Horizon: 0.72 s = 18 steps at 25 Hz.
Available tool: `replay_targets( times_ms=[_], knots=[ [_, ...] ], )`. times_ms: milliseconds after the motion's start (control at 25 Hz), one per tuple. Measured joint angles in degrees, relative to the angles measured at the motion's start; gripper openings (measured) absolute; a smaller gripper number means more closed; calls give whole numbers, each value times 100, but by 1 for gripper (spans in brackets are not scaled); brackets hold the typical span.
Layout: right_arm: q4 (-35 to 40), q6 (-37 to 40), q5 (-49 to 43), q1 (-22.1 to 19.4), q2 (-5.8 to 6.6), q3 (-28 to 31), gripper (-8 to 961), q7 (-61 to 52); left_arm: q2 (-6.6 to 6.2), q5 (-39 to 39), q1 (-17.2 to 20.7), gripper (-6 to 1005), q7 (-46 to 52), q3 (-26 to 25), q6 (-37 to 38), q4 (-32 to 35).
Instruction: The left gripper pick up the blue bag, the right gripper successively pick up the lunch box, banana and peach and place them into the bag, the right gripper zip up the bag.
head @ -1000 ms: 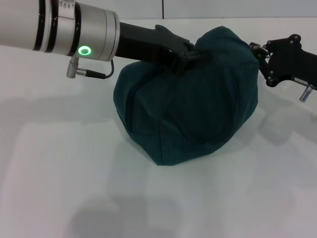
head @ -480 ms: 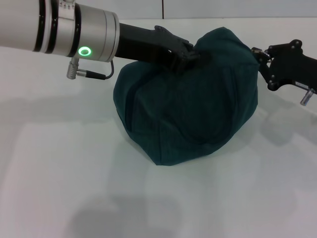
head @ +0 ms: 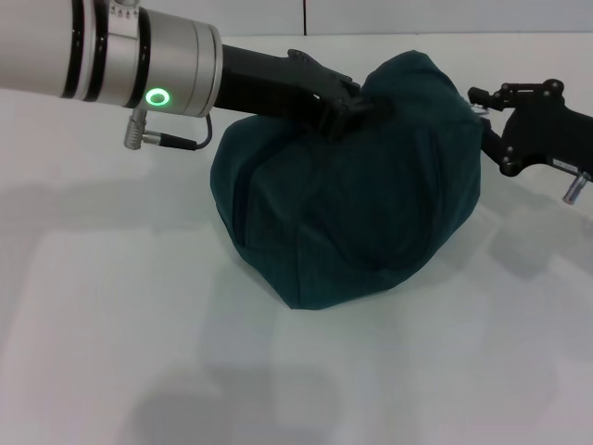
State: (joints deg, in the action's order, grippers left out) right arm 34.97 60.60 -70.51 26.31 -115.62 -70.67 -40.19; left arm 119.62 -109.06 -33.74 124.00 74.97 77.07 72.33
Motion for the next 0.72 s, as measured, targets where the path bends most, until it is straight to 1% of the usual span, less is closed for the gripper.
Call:
replay_targets(
  times_ms=[80, 200, 440, 560, 640, 680, 720],
  knots=[
    [-3, -46, -11, -22, 0, 0, 139, -26, 0, 0, -1, 47, 1, 0, 0, 0],
    [26, -114, -23, -170, 11, 23, 229, -91, 0, -3, -25, 48, 8, 0, 0, -5],
    [63, -81, -23, -549, 35, 423, 498, -114, 0, 63, -52, 52, 77, 0, -4, -10],
    [52, 113, -3, -654, 45, 660, 616, -130, 7, 80, -62, 54, 74, 27, -101, -98],
    [30, 357, 3, -717, 51, 808, 694, -157, 8, 94, -114, 55, 72, 31, -158, -268],
    [28, 475, 4, -740, 55, 857, 703, -190, 9, 135, -188, 56, 76, 19, -193, -429],
    [29, 571, 3, -757, 61, 891, 712, -234, 9, 159, -216, 91, 77, 12, -202, -490]
  ],
)
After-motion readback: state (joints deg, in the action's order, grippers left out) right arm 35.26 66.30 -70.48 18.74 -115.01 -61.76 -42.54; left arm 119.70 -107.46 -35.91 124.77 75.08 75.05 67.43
